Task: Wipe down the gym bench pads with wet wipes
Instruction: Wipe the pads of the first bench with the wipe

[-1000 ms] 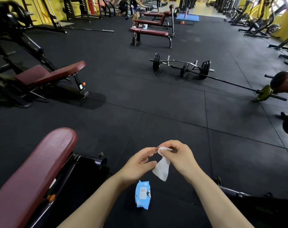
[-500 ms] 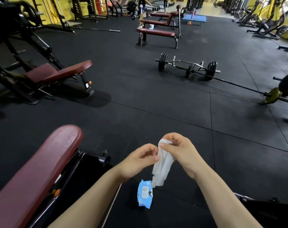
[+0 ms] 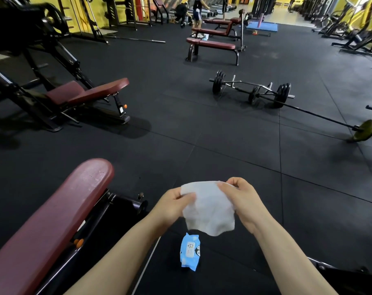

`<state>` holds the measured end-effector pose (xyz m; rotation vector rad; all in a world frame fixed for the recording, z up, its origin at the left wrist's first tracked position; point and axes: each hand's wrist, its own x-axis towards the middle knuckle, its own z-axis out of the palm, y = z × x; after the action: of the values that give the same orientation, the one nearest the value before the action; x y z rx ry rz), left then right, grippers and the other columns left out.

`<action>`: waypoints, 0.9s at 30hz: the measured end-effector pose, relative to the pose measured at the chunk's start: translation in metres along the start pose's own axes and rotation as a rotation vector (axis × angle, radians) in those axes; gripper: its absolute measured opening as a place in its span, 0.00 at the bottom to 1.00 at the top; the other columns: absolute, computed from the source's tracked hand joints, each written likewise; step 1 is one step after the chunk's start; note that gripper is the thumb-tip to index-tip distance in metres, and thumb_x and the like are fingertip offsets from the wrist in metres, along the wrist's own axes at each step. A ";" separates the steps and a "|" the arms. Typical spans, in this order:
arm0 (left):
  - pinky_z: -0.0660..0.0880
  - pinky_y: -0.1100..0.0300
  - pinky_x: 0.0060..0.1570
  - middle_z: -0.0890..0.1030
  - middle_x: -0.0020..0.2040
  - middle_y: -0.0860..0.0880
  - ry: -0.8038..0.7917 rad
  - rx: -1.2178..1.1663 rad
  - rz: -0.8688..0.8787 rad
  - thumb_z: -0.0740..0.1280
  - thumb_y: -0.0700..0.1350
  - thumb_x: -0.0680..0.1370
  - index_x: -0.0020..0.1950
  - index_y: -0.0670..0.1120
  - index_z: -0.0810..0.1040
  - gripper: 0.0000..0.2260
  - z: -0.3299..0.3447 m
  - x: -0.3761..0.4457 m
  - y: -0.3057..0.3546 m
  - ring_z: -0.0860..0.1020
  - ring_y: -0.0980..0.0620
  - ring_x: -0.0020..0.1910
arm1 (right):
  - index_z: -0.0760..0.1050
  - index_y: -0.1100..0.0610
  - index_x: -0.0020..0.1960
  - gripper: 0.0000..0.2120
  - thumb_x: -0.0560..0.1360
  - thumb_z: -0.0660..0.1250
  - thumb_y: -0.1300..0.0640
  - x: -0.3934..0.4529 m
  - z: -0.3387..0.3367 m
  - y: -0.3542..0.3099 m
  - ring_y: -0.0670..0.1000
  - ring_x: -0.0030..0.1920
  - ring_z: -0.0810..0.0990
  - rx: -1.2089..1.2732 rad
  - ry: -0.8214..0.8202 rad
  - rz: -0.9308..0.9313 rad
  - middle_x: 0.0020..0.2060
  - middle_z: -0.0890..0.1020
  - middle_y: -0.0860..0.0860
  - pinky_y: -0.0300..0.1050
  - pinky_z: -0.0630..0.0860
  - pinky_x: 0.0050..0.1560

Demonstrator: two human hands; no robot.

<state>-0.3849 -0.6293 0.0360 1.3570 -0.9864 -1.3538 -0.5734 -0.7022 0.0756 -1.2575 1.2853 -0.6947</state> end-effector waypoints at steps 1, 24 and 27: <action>0.81 0.51 0.50 0.86 0.50 0.45 0.041 -0.043 -0.020 0.66 0.50 0.76 0.51 0.48 0.85 0.11 -0.003 0.001 -0.002 0.84 0.46 0.51 | 0.73 0.56 0.44 0.13 0.71 0.72 0.48 0.001 -0.001 0.004 0.49 0.34 0.74 0.097 -0.063 0.055 0.36 0.77 0.51 0.44 0.72 0.33; 0.68 0.76 0.44 0.76 0.45 0.57 0.315 0.729 0.207 0.70 0.40 0.75 0.49 0.54 0.82 0.09 -0.038 -0.007 -0.029 0.74 0.65 0.48 | 0.80 0.46 0.54 0.12 0.76 0.64 0.59 0.005 0.030 0.040 0.40 0.44 0.75 -0.670 -0.067 -0.275 0.47 0.75 0.41 0.28 0.70 0.37; 0.66 0.71 0.46 0.74 0.48 0.57 0.297 0.876 0.270 0.69 0.40 0.77 0.48 0.52 0.82 0.07 -0.045 -0.003 -0.028 0.73 0.59 0.48 | 0.81 0.45 0.48 0.07 0.77 0.64 0.54 0.010 0.030 0.039 0.43 0.46 0.74 -0.800 -0.098 -0.342 0.45 0.73 0.42 0.31 0.68 0.40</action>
<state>-0.3425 -0.6163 0.0072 1.8908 -1.5670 -0.4738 -0.5528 -0.6935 0.0313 -2.1674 1.3228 -0.3337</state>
